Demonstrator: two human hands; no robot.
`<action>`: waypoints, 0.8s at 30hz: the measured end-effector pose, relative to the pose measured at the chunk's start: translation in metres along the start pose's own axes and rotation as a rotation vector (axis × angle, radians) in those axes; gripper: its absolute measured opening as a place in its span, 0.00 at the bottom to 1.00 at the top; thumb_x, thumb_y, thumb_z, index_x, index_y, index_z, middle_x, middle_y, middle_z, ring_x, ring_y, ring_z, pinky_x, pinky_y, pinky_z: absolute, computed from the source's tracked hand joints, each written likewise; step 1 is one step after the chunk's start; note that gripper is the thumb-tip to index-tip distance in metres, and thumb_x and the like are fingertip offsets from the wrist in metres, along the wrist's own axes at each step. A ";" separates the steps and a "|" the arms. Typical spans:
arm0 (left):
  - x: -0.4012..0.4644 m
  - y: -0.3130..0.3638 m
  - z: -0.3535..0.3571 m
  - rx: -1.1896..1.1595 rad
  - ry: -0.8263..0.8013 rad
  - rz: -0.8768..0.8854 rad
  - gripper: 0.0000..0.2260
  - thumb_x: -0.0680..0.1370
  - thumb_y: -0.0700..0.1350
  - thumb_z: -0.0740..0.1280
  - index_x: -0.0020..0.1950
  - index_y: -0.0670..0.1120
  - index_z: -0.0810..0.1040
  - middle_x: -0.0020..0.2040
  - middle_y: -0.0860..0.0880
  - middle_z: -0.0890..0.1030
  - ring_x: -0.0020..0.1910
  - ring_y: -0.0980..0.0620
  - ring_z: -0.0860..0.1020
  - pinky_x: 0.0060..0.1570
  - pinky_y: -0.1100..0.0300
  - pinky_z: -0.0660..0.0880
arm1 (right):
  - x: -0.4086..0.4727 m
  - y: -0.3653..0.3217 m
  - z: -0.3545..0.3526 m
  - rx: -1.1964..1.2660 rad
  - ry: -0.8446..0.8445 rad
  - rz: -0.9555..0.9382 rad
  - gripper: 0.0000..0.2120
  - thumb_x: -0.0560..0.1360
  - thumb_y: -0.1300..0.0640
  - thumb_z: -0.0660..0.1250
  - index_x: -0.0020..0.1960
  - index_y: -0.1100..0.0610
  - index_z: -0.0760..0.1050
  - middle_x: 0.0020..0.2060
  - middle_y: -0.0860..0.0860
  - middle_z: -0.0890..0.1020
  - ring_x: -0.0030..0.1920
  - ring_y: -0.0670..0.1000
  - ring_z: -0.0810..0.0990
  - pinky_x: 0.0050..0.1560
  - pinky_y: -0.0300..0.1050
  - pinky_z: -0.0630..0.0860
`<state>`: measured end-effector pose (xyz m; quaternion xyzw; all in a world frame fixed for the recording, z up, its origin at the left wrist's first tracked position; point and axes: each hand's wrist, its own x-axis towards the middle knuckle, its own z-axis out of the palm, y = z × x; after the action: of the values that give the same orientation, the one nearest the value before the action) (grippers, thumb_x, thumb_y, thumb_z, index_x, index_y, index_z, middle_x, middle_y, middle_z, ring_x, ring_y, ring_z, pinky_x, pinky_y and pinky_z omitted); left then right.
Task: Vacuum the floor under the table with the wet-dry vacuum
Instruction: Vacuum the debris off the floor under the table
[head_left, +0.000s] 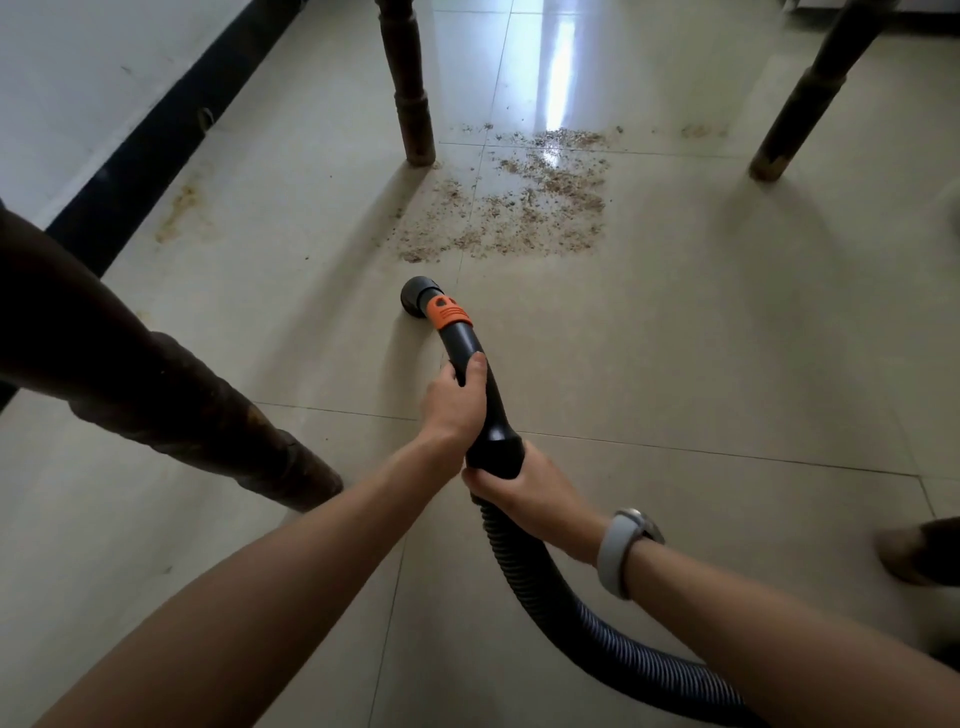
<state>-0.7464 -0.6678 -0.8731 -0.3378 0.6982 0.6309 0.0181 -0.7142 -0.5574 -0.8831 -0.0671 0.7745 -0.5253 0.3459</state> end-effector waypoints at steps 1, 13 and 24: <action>0.006 0.002 -0.003 -0.005 0.023 -0.005 0.12 0.81 0.51 0.57 0.56 0.44 0.72 0.49 0.43 0.78 0.53 0.43 0.78 0.58 0.47 0.75 | 0.007 -0.004 0.000 -0.021 -0.010 -0.008 0.08 0.70 0.56 0.70 0.47 0.57 0.75 0.37 0.52 0.82 0.38 0.50 0.81 0.43 0.50 0.79; 0.019 0.021 0.011 -0.167 -0.216 -0.117 0.15 0.82 0.50 0.57 0.61 0.41 0.69 0.43 0.43 0.76 0.43 0.41 0.78 0.47 0.48 0.78 | 0.011 -0.001 -0.004 -0.236 0.288 0.159 0.23 0.68 0.41 0.68 0.55 0.55 0.68 0.44 0.50 0.79 0.43 0.53 0.78 0.41 0.45 0.73; 0.002 0.021 0.034 0.023 -0.172 -0.048 0.17 0.82 0.51 0.57 0.64 0.42 0.69 0.53 0.43 0.76 0.54 0.44 0.76 0.59 0.49 0.74 | -0.006 0.002 -0.035 0.113 0.072 0.030 0.04 0.72 0.60 0.68 0.43 0.55 0.74 0.34 0.52 0.80 0.36 0.51 0.79 0.47 0.55 0.79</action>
<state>-0.7724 -0.6390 -0.8625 -0.2987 0.6929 0.6490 0.0971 -0.7302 -0.5263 -0.8747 -0.0171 0.7565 -0.5650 0.3289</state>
